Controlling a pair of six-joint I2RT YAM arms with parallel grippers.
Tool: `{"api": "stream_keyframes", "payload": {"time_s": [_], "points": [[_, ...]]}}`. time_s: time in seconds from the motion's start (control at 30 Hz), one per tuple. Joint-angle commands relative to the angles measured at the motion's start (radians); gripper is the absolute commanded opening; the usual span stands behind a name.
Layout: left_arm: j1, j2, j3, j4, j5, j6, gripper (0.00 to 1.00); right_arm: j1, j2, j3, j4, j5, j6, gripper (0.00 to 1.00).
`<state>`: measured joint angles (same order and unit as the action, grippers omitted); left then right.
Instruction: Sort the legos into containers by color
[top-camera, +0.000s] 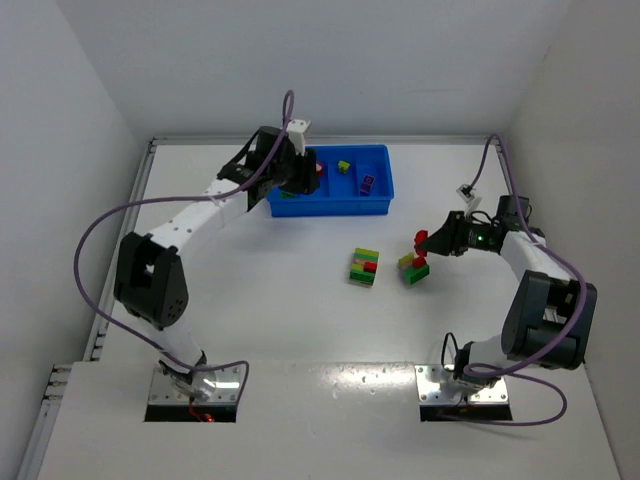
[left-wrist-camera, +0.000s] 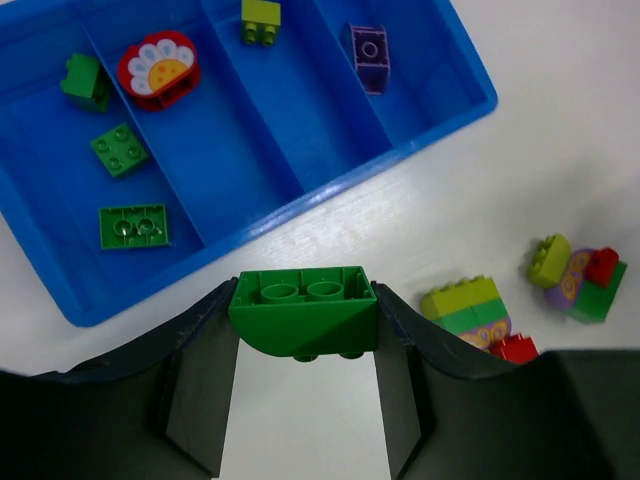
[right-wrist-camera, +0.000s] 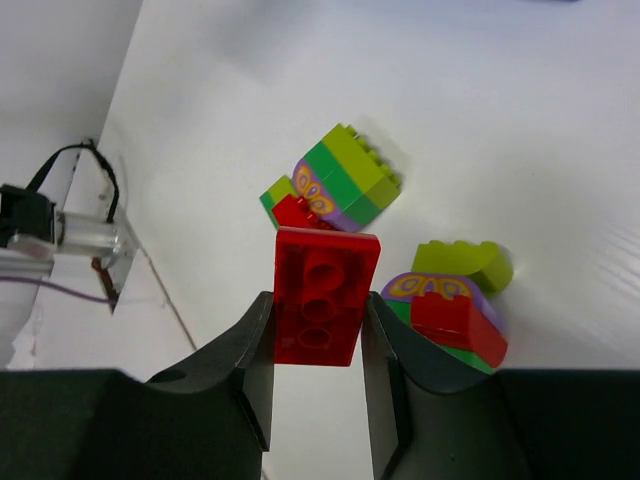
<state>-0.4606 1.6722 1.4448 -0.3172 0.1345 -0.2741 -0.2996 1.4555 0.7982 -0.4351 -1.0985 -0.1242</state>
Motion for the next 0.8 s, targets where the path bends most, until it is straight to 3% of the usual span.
{"api": "stream_keyframes", "payload": {"time_s": [0.0, 0.17, 0.43, 0.6, 0.77], "points": [[0.034, 0.099, 0.106, -0.017, -0.070, -0.065, 0.25, -0.006, -0.047, -0.007, 0.150, 0.045, 0.077, 0.00], [0.079, 0.280, 0.271, -0.037, -0.105, -0.065, 0.25, -0.006, -0.047, -0.025, 0.150, 0.045, 0.067, 0.00], [0.123, 0.448, 0.391, -0.037, -0.216, -0.034, 0.26, -0.015, -0.035, -0.025, 0.139, 0.034, 0.058, 0.00], [0.132, 0.491, 0.425, -0.037, -0.266, -0.016, 0.37, -0.015, -0.026, -0.025, 0.139, 0.025, 0.058, 0.00], [0.132, 0.512, 0.434, -0.037, -0.266, -0.007, 0.58, -0.015, -0.026, -0.016, 0.128, 0.016, 0.040, 0.00]]}}
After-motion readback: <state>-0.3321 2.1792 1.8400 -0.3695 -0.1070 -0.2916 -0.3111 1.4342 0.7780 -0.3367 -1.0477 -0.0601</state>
